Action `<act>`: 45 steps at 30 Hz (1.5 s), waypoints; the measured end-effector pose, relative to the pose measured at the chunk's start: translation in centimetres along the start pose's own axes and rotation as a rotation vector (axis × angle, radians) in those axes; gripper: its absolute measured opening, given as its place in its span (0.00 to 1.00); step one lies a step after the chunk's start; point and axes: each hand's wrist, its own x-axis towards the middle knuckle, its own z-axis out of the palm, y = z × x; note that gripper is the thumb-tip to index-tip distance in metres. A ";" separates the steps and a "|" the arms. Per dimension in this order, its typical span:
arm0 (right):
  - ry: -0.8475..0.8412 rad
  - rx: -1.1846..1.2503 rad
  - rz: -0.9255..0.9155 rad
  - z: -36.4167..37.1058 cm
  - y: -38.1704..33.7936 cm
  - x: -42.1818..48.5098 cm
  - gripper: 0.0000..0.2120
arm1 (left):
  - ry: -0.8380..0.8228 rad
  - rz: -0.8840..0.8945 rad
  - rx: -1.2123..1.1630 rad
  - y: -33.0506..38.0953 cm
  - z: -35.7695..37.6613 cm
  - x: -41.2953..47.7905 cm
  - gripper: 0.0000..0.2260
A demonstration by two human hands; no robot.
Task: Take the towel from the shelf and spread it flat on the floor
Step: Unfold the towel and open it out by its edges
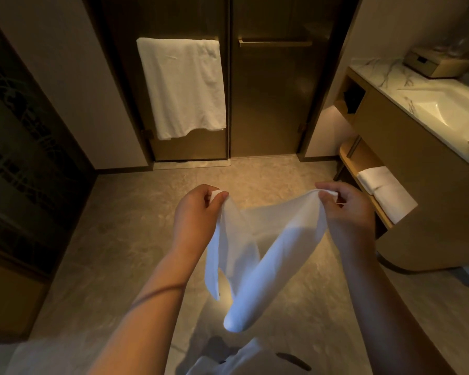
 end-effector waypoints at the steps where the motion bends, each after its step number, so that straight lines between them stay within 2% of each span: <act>1: 0.012 -0.010 0.008 -0.1 0.2 0.0 0.09 | 0.009 -0.012 0.000 -0.2 -0.1 0.0 0.09; 5: 0.054 -0.034 0.055 -0.3 0.9 0.3 0.09 | 0.019 -0.052 0.006 -1.0 -0.6 0.2 0.09; 11: 0.059 -0.130 -0.005 0.0 1.9 0.2 0.10 | -0.038 -0.100 0.005 -1.8 -0.5 0.1 0.10; 20: 0.040 -0.181 0.028 1.0 3.3 0.9 0.08 | -0.099 -0.120 -0.005 -3.3 0.7 0.9 0.08; 27: 0.031 -0.171 0.041 1.1 4.7 1.9 0.06 | -0.213 -0.253 -0.190 -4.4 2.9 2.0 0.07; 33: -0.073 -0.196 0.084 0.4 6.8 3.4 0.02 | -0.332 -0.347 -0.380 -3.5 5.8 2.3 0.06; 41: -0.283 -0.084 0.217 -2.0 9.8 8.4 0.12 | -0.414 -0.398 -0.475 0.6 12.2 4.5 0.09; 45: -0.337 -0.053 0.241 -3.5 11.4 12.3 0.13 | -0.405 -0.441 -0.453 2.9 16.0 6.1 0.09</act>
